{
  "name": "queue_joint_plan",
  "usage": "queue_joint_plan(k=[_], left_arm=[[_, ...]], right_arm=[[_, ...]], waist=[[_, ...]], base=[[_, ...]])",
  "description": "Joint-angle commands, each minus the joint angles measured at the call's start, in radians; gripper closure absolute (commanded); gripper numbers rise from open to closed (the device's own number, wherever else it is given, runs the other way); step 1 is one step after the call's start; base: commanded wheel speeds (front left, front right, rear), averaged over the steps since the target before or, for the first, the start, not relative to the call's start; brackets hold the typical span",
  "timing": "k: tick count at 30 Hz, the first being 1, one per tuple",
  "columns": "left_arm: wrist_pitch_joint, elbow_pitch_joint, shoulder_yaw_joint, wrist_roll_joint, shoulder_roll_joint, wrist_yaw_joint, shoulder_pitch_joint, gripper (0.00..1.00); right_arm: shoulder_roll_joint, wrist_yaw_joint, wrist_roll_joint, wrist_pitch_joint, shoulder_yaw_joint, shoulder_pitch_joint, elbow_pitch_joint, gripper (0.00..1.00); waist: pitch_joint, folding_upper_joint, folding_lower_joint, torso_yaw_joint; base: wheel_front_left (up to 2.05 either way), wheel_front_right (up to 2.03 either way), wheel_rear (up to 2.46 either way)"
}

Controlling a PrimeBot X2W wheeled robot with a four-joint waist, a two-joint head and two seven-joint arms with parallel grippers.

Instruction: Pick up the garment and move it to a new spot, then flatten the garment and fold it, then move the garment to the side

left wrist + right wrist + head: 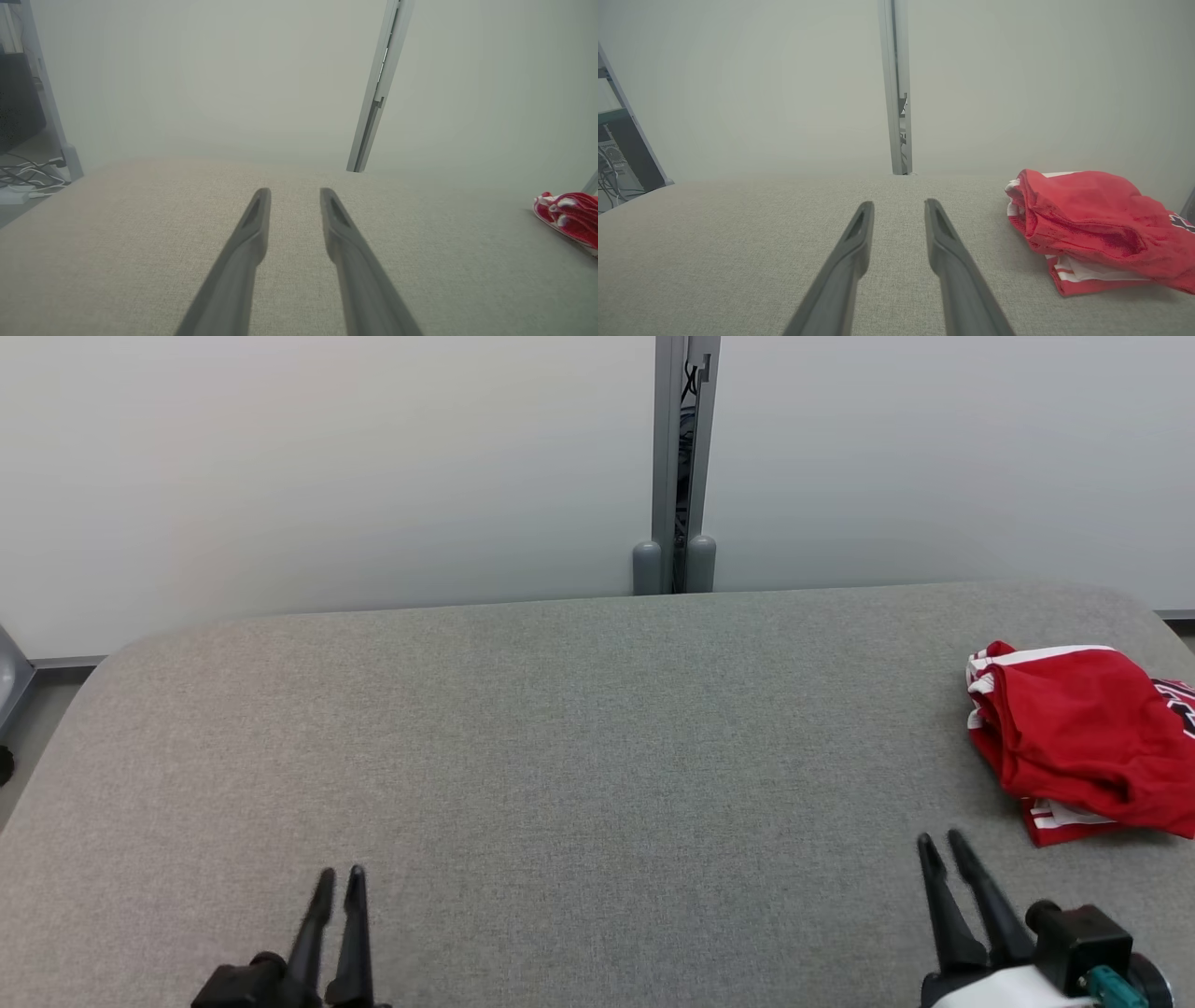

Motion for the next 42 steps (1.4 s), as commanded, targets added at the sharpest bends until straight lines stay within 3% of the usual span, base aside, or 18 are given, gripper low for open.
queue_joint_plan(k=[1, 42], left_arm=[[0.003, 0.011, -0.002, 0.000, -0.002, 0.000, 0.007, 1.00], [0.183, 0.128, 0.094, -0.592, 0.001, -0.082, -0.162, 1.00]], right_arm=[[0.002, 0.000, 0.000, 0.000, 0.000, 0.007, 0.011, 1.00], [0.011, 0.000, 0.636, 0.156, -0.112, -0.073, 0.045, 1.00]], waist=[[0.000, -0.0001, 0.0000, 0.000], [0.022, -0.0001, 0.0000, 0.002]], base=[[0.00, 0.00, 0.00], [0.00, 0.00, 0.00]])
